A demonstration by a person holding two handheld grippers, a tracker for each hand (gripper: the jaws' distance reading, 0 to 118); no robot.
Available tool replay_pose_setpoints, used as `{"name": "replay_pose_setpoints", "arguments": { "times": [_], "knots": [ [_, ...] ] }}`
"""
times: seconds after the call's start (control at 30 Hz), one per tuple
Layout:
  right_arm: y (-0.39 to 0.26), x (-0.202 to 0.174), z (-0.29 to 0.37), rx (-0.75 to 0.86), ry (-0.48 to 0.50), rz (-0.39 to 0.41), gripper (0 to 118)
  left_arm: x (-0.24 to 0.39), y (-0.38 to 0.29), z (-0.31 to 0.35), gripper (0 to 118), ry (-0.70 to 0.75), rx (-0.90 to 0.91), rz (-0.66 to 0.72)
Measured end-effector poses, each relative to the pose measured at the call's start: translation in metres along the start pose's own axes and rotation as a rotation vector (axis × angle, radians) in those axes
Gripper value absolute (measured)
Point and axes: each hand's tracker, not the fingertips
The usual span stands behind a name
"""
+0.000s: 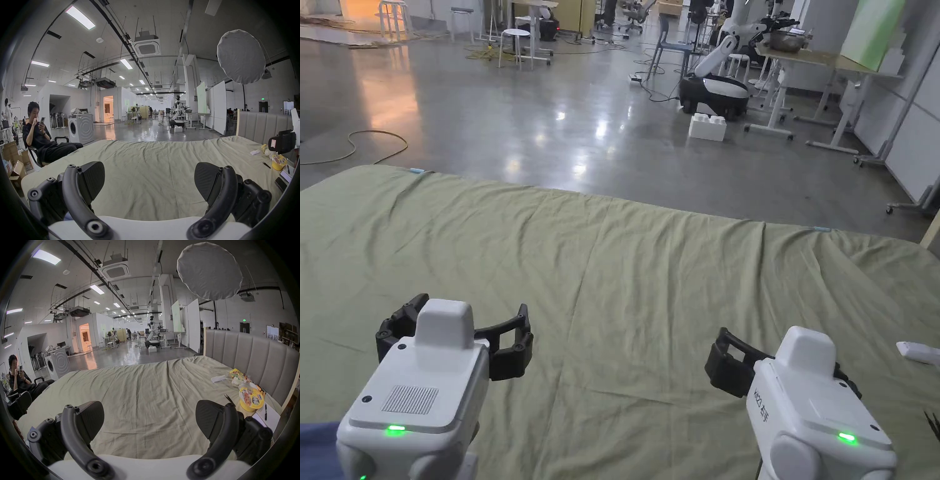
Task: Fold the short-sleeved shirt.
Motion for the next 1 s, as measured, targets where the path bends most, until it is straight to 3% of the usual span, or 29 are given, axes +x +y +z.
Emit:
{"name": "replay_pose_setpoints", "arguments": {
  "times": [0.17,0.53,0.87,1.0],
  "knots": [
    [0.0021,0.003,-0.0053,-0.047,-0.017,-0.016,114,0.0022,0.0008,-0.0017,111,-0.015,-0.01,-0.007],
    [-0.0039,0.0016,-0.0032,-0.009,-0.001,0.042,114,0.0025,0.0056,-0.003,111,0.002,-0.02,0.025],
    [-0.0042,0.0001,-0.007,-0.002,-0.059,0.057,115,-0.0023,0.0059,-0.0022,113,0.0,-0.008,0.032],
    [-0.0024,0.0035,-0.0084,-0.022,-0.037,0.025,115,-0.0022,0.004,-0.0033,113,-0.01,-0.01,0.031]
  ]
}}
